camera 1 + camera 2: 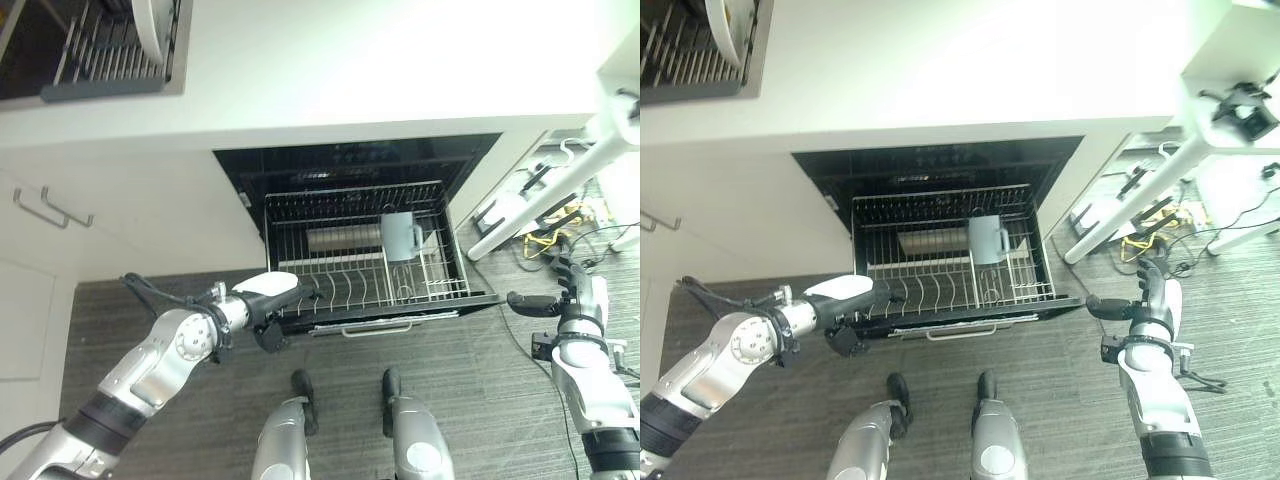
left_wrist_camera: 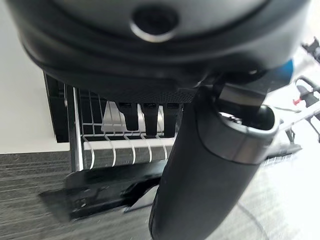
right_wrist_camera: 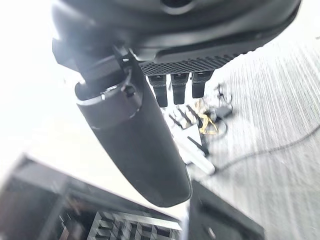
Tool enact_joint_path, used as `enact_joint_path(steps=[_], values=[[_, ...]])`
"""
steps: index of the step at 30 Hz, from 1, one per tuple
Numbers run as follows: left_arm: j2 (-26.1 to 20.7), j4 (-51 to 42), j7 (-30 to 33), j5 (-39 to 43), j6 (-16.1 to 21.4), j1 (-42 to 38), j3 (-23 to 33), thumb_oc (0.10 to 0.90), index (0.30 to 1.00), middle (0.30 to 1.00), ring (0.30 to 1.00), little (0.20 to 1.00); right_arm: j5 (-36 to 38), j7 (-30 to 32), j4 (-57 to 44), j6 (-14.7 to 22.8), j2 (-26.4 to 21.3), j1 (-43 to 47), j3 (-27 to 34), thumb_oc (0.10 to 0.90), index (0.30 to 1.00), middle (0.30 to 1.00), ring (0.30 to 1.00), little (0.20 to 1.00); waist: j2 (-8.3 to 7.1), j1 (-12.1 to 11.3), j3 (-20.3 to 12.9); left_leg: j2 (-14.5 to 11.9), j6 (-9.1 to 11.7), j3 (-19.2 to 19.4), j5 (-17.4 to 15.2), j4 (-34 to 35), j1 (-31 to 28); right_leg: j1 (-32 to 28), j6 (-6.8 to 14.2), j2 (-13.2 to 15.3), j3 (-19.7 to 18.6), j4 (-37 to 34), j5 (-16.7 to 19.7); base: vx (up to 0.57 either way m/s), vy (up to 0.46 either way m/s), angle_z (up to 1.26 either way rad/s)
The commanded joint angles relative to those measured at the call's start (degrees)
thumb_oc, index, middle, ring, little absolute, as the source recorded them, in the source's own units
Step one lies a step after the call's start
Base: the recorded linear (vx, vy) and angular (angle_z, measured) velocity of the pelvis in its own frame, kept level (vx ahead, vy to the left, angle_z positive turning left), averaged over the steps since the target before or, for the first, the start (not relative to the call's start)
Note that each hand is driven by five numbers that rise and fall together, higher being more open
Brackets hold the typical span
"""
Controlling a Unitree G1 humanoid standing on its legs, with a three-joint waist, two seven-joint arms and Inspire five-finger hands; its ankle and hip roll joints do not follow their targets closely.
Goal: Place the dishes in the dishwasher.
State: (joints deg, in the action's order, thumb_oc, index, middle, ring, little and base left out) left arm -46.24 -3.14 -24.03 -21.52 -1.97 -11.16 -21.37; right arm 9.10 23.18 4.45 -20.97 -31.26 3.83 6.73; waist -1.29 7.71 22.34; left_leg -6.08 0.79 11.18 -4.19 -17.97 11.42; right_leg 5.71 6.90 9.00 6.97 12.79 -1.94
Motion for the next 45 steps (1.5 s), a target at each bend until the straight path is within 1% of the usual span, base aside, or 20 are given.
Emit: enact_joint_path(steps=[1,3,7,8,9,10,11,12,15,16,19,21,22,24,27,30,33,35,39,45], values=[[5.2,-1.7,11.2,3.5,0.9,0.1,2.6,0.8,0.9,0.9,0.9,0.9,0.4,2.4,-5.2,14.6,-4.2,1.0,3.0,0.8,0.9,0.9,0.9,0.9,3.03,-0.5,-7.1,-0.3,-0.5,2.4,-7.3,0.8,-4.1,0.6,0.6,-2.3,3.0,4.4,-6.6,0.14,0.014,-0.26],[7.6,0.0,18.5,10.0,1.4,2.3,3.2,0.8,0.9,0.9,0.9,0.9,4.0,-1.8,-8.7,23.5,-2.7,0.9,1.9,0.8,0.9,0.9,0.9,0.9,2.92,-1.0,-9.0,-0.2,-0.6,2.4,-8.0,0.8,-5.5,-0.8,0.4,-2.3,3.2,4.4,-7.6,0.1,0.003,-0.19],[10.4,1.8,25.4,19.3,5.2,5.2,5.7,0.8,0.9,0.9,0.9,0.9,10.6,-7.2,-11.7,31.6,-0.5,1.4,0.2,0.8,0.9,0.9,0.9,0.9,2.76,-2.2,-10.6,0.0,-0.4,1.9,-8.6,0.8,-6.6,-2.1,0.0,-2.2,3.9,4.4,-8.4,0.06,-0.026,-0.01],[12.5,2.1,28.8,25.1,9.3,7.4,8.6,0.8,0.9,0.9,0.9,0.9,15.0,-10.2,-13.0,36.5,1.6,0.9,-0.1,0.8,0.9,0.9,0.9,0.9,2.66,-2.9,-11.4,0.1,-0.3,1.4,-8.4,0.8,-6.9,-2.6,-0.5,-2.4,4.2,4.4,-8.6,0.12,-0.062,0.03],[13.1,2.1,29.1,26.3,10.9,8.3,9.7,0.8,0.9,0.9,0.9,0.9,16.2,-11.1,-13.3,37.8,2.2,0.5,0.1,0.8,0.9,0.9,0.9,0.9,2.65,-3.1,-11.5,0.2,-0.3,1.2,-8.8,0.8,-7.3,-3.1,-0.5,-2.4,4.2,4.4,-9.1,0.13,-0.084,0.11],[15.4,2.1,30.2,31.3,16.4,10.6,13.2,0.8,0.9,0.9,0.9,0.9,22.6,-16.3,-15.1,40.9,4.6,-0.7,0.5,0.8,0.9,0.9,0.9,0.9,2.56,-3.5,-12.1,0.3,-0.1,1.0,-8.9,0.8,-7.9,-3.6,-1.1,-2.7,4.4,4.4,-9.5,0.15,-0.04,0.15],[17.0,2.3,31.3,34.3,21.1,12.0,15.7,0.8,0.9,0.9,0.9,0.9,28.3,-22.9,-16.3,42.2,7.0,-1.7,-0.2,0.8,0.9,0.9,0.9,0.9,2.43,-3.4,-12.4,0.5,-0.1,1.8,-8.6,0.8,-9.2,-3.9,-1.7,-2.8,4.7,4.4,-9.8,0.12,-0.03,0.33],[17.5,2.2,31.8,35.1,22.9,12.3,16.6,0.8,0.9,0.9,0.9,0.9,29.6,-25.8,-17.0,42.5,7.6,-2.1,-0.7,0.8,0.9,0.9,0.9,0.9,2.03,-3.5,-12.3,1.0,-0.4,2.3,-8.0,0.8,-9.8,-4.0,-2.2,-2.5,4.6,4.4,-9.6,0.1,0.014,0.4],[20.1,0.5,32.5,36.9,27.2,13.0,19.5,0.8,0.9,0.9,0.9,0.9,28.9,-29.5,-18.9,44.9,8.6,-2.8,-3.1,0.8,0.9,0.9,0.9,0.9,-0.03,-4.9,-10.9,3.0,-0.8,0.7,-5.3,0.8,-9.6,-5.3,-3.4,-1.3,2.7,4.4,-9.1,0.06,0.157,0.32],[21.2,-1.4,33.3,36.8,29.5,13.4,21.2,0.8,0.9,0.9,0.9,0.9,29.7,-30.1,-19.4,44.6,8.7,-1.8,-4.0,0.8,0.9,0.9,0.9,0.9,0.8,-5.4,-10.5,0.9,-0.6,-1.1,-5.5,0.8,-8.2,-5.3,-3.5,-1.8,2.6,4.4,-9.1,-0.02,0.458,0.2],[22.0,-4.2,34.5,37.4,29.3,13.5,22.2,0.8,0.9,0.9,0.9,0.9,28.9,-29.5,-20.6,43.7,9.4,-0.7,-4.9,0.8,0.9,0.9,0.9,0.9,2.75,-5.6,-10.5,-3.8,2.1,-3.3,-3.3,0.8,-4.7,-5.4,-3.0,-1.4,3.4,4.4,-9.9,0.03,0.539,0.09],[22.4,-3.4,34.5,38.8,29.9,12.8,22.8,0.8,0.9,0.9,0.9,0.9,28.7,-30.0,-21.4,44.0,9.5,-1.4,-5.0,0.8,0.9,0.9,0.9,0.9,3.29,-5.0,-11.2,-4.0,2.5,-2.6,-4.3,0.8,-4.7,-6.0,-1.3,1.8,4.9,4.4,-10.2,0.13,0.644,0.14],[22.0,-1.6,32.2,40.0,28.7,12.1,22.8,0.8,0.9,0.9,0.9,0.9,29.2,-28.5,-21.9,44.4,9.5,-2.8,-4.3,0.8,0.9,0.9,0.9,0.9,3.4,-4.5,-12.1,-2.7,2.2,-1.6,-5.2,0.8,-5.6,-6.0,0.7,4.3,6.1,4.4,-9.0,0.13,0.499,0.29],[21.9,-1.2,30.4,39.7,27.6,12.2,23.1,0.8,0.9,0.9,0.9,0.9,29.2,-28.6,-21.2,45.4,10.7,-4.0,-3.4,0.8,0.9,0.9,0.9,0.9,3.29,-4.7,-12.8,-0.4,1.0,-1.8,-6.5,0.8,-6.3,-5.8,2.1,6.3,6.3,4.4,-7.7,0.11,0.395,0.37],[22.2,-1.0,28.6,40.6,23.7,13.5,23.8,0.8,0.9,0.9,0.9,0.9,27.2,-29.0,-21.0,45.5,12.1,-4.7,-2.9,0.8,0.9,0.9,0.9,0.9,3.51,-5.4,-13.4,2.3,-1.0,-2.0,-7.9,0.8,-7.0,-5.5,2.7,8.2,7.0,4.4,-6.0,0.09,0.33,0.12],[21.6,1.6,29.0,41.3,20.5,15.8,25.2,0.8,0.9,0.9,0.9,0.9,26.0,-29.8,-20.6,45.1,12.8,-4.3,-3.4,0.8,0.9,0.9,0.9,0.9,3.87,-6.8,-14.1,3.4,-2.0,-0.3,-8.8,0.8,-7.7,-5.8,2.7,8.9,10.9,4.4,-2.5,0.07,0.265,-0.22],[21.1,5.1,28.4,43.2,17.6,16.8,25.3,0.8,0.9,0.9,0.9,0.9,26.3,-30.6,-19.8,44.5,12.5,-4.2,-3.9,0.8,0.9,0.9,0.9,0.9,4.03,-6.5,-13.8,3.9,-3.1,-1.1,-9.8,0.8,-8.2,-5.5,2.2,3.3,9.7,4.4,-3.3,0.05,0.14,-0.5],[21.7,7.4,27.1,43.9,15.2,17.1,24.9,0.8,0.9,0.9,0.9,0.9,26.5,-30.5,-19.3,44.8,12.0,-4.2,-3.9,0.8,0.9,0.9,0.9,0.9,3.56,-6.4,-13.9,5.0,-3.2,-2.3,-9.6,0.8,-7.5,-4.5,0.4,-1.7,8.6,4.4,-5.7,0.02,0.04,-0.15],[23.4,14.1,26.1,42.4,8.8,18.1,23.0,0.8,0.9,0.9,0.9,0.9,29.1,-31.8,-18.2,44.7,10.0,-3.7,-3.2,0.8,0.9,0.9,0.9,0.9,2.1,-6.4,-14.2,7.7,-3.2,-3.1,-9.5,0.8,-7.0,-1.9,-1.3,-6.7,7.2,4.4,-7.1,0.05,-0.014,0.11],[28.5,32.1,21.7,41.4,0.7,19.5,19.3,0.8,0.9,0.9,0.9,0.9,32.0,-32.2,-17.4,44.1,7.9,-2.8,-2.8,0.8,0.9,0.9,0.9,0.9,1.56,-6.3,-14.6,8.7,-2.5,-2.3,-8.9,0.8,-7.6,-0.9,-2.2,-7.1,5.7,4.4,-8.0,0.09,-0.088,0.02]])
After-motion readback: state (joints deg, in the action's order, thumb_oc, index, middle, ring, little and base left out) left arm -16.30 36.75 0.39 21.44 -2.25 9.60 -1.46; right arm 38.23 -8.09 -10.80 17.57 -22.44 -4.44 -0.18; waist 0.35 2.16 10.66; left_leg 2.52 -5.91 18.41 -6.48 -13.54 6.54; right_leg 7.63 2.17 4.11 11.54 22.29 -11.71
